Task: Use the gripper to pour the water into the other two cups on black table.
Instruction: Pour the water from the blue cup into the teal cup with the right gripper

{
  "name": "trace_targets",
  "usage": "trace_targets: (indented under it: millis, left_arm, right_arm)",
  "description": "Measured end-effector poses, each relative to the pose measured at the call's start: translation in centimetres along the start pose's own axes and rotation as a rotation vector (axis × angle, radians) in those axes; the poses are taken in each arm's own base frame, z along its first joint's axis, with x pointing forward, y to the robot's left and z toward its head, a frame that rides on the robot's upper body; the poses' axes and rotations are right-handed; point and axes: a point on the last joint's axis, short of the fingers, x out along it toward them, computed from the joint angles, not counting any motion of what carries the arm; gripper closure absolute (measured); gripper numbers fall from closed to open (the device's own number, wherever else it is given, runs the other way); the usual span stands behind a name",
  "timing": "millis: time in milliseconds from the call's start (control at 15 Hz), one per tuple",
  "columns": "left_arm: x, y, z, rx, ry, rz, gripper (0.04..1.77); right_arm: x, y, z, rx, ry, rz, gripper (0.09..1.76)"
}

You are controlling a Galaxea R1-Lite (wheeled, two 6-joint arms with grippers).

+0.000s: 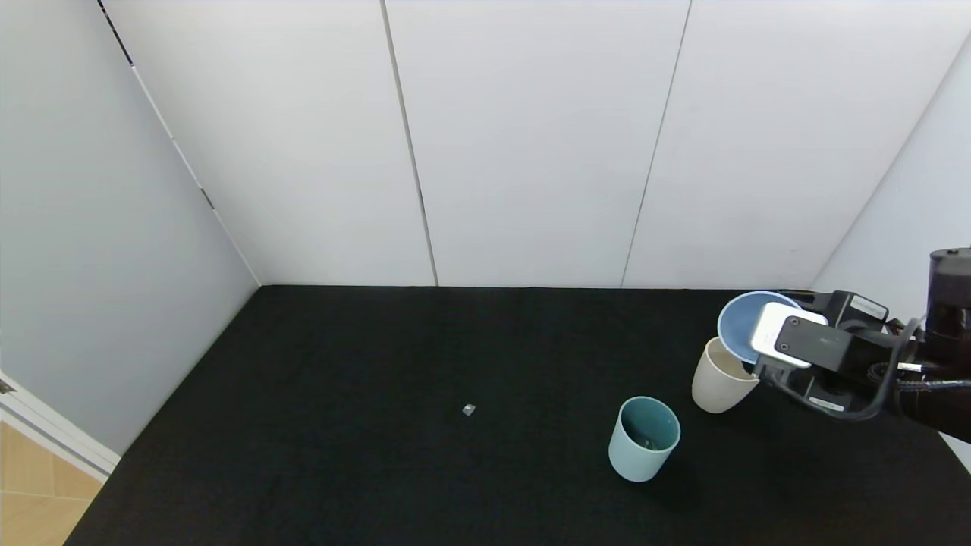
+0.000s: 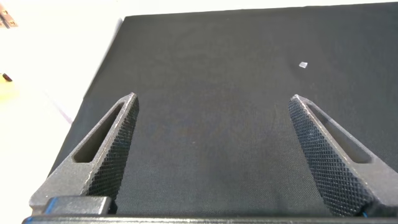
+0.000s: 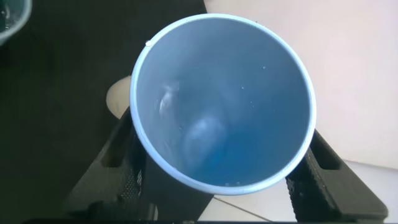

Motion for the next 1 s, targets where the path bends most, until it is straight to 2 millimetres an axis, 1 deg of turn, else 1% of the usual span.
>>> trace_targets:
  millis: [200,400,733,1000]
  left_arm:
    - [0.0,0.0,0.0,0.000,0.000,0.000,0.09]
    - [0.0,0.0,0.0,0.000,0.000,0.000,0.09]
    - [0.0,0.0,0.0,0.000,-0.001,0.000,0.09]
    - [0.0,0.0,0.0,0.000,0.000,0.000,0.09]
  right_arm:
    - [-0.2,0.9,1.3,-0.025,-0.003,0.005,0.57]
    - [-0.2,1.9,2.0,-0.048,0.005,0.020,0.57]
    - [0.3,3.1,2.7,-0.076,0.027,0.042,0.57]
    - [1.2,4.0,2.9,-0.095,0.043,0.071,0.57]
